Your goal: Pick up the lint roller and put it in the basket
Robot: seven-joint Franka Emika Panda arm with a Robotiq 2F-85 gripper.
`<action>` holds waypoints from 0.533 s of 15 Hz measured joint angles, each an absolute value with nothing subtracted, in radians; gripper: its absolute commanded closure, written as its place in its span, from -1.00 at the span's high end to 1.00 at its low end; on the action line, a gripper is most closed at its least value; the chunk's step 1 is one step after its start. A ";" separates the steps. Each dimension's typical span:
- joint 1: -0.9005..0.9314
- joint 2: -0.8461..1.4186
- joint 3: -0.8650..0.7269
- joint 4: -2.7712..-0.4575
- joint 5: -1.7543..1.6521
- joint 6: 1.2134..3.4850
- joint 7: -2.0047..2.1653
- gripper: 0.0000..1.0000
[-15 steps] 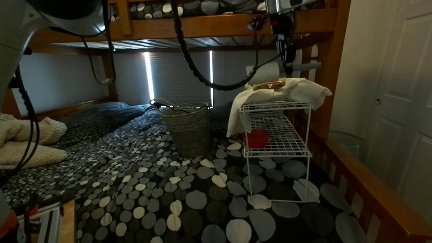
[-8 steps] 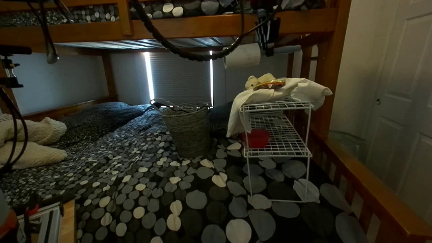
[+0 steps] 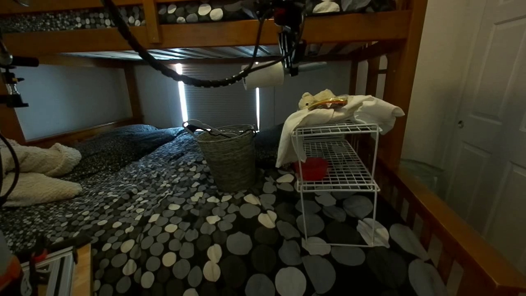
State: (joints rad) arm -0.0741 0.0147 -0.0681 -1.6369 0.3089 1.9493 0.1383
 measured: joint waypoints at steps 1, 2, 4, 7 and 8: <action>-0.073 0.000 -0.067 -1.655 0.312 1.955 0.136 -0.86; -0.073 -0.008 -0.067 -1.665 0.313 1.957 0.135 -0.86; -0.072 -0.009 -0.066 -1.666 0.316 1.958 0.128 -0.86; -0.045 -0.039 -0.034 -1.755 0.324 2.079 0.089 -0.86; -0.027 -0.055 -0.015 -1.808 0.328 2.121 0.073 -0.86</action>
State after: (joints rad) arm -0.0274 -0.0551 -0.0155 -1.8080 0.3279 2.1209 0.0727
